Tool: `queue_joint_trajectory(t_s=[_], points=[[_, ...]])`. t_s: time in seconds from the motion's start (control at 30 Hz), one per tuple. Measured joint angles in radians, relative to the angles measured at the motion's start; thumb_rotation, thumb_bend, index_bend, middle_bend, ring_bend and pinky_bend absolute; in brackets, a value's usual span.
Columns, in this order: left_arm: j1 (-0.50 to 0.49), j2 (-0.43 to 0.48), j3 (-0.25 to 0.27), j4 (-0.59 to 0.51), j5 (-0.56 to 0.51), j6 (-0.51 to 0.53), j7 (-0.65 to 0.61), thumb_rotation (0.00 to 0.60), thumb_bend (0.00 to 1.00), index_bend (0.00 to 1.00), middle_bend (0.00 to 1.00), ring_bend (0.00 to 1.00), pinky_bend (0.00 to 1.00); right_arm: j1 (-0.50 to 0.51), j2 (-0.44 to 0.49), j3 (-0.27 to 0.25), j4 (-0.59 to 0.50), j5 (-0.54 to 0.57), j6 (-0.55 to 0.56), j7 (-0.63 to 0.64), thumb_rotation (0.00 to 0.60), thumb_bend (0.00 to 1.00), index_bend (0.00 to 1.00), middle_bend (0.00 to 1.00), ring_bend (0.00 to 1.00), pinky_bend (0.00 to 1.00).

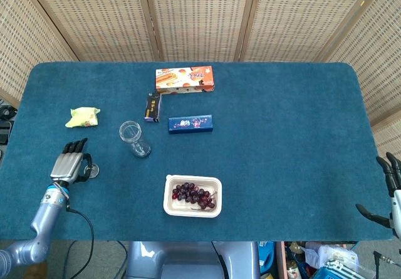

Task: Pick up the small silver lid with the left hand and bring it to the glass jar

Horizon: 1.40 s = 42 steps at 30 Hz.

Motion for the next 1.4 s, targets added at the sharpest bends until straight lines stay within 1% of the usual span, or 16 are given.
queue_joint_trajectory(t_s=[0.27,0.5,0.6,0.7,0.8,0.83,0.9,1.03,1.23,1.33,1.4], points=[[0.007,0.042,-0.003,-0.060,0.022,0.037,-0.020,0.600,0.46,0.61,0.00,0.00,0.00,0.001,-0.001,-0.002,-0.002,-0.003,-0.002,-0.002,0.600,0.00,0.01,0.00,0.00,0.00],[0.019,0.141,-0.022,-0.191,0.071,0.102,-0.047,0.600,0.46,0.61,0.00,0.00,0.00,0.001,-0.001,-0.004,-0.005,-0.007,-0.003,-0.005,0.600,0.00,0.01,0.00,0.00,0.00],[0.020,0.210,-0.037,-0.286,0.100,0.130,-0.049,0.600,0.46,0.61,0.00,0.00,0.00,0.003,-0.004,-0.006,-0.004,-0.007,-0.007,-0.011,0.600,0.00,0.01,0.00,0.00,0.00],[0.014,0.296,-0.061,-0.407,0.119,0.146,-0.046,0.600,0.46,0.61,0.00,0.00,0.00,0.004,-0.004,-0.004,-0.005,-0.002,-0.008,-0.012,0.600,0.00,0.01,0.00,0.00,0.00],[-0.005,0.387,-0.101,-0.529,0.120,0.151,-0.033,0.600,0.46,0.61,0.00,0.00,0.00,0.004,-0.005,-0.003,-0.004,0.002,-0.009,-0.011,0.600,0.00,0.01,0.00,0.00,0.00],[-0.019,0.422,-0.120,-0.571,0.110,0.150,-0.019,0.600,0.46,0.61,0.00,0.00,0.00,0.005,-0.004,-0.002,-0.003,0.003,-0.010,-0.011,0.600,0.00,0.01,0.00,0.00,0.00],[-0.042,0.460,-0.144,-0.615,0.081,0.145,0.012,0.600,0.46,0.61,0.00,0.00,0.00,0.007,-0.005,-0.002,-0.003,0.005,-0.014,-0.013,0.600,0.00,0.01,0.00,0.00,0.00],[-0.114,0.481,-0.182,-0.659,-0.039,0.129,0.110,0.600,0.46,0.61,0.00,0.00,0.00,0.010,-0.008,-0.003,0.001,0.008,-0.021,-0.017,0.600,0.00,0.01,0.00,0.00,0.00],[-0.233,0.458,-0.208,-0.672,-0.242,0.123,0.261,0.600,0.46,0.61,0.00,0.00,0.00,0.010,-0.008,0.001,0.004,0.018,-0.023,-0.012,0.600,0.00,0.01,0.00,0.00,0.00],[-0.280,0.419,-0.210,-0.648,-0.304,0.121,0.281,0.600,0.46,0.61,0.00,0.00,0.00,0.011,-0.007,0.001,0.006,0.020,-0.025,-0.009,0.600,0.00,0.01,0.00,0.00,0.00],[-0.298,0.396,-0.207,-0.625,-0.324,0.118,0.282,0.600,0.46,0.61,0.00,0.00,0.00,0.011,-0.007,0.001,0.006,0.019,-0.025,-0.008,0.600,0.00,0.01,0.00,0.00,0.00]])
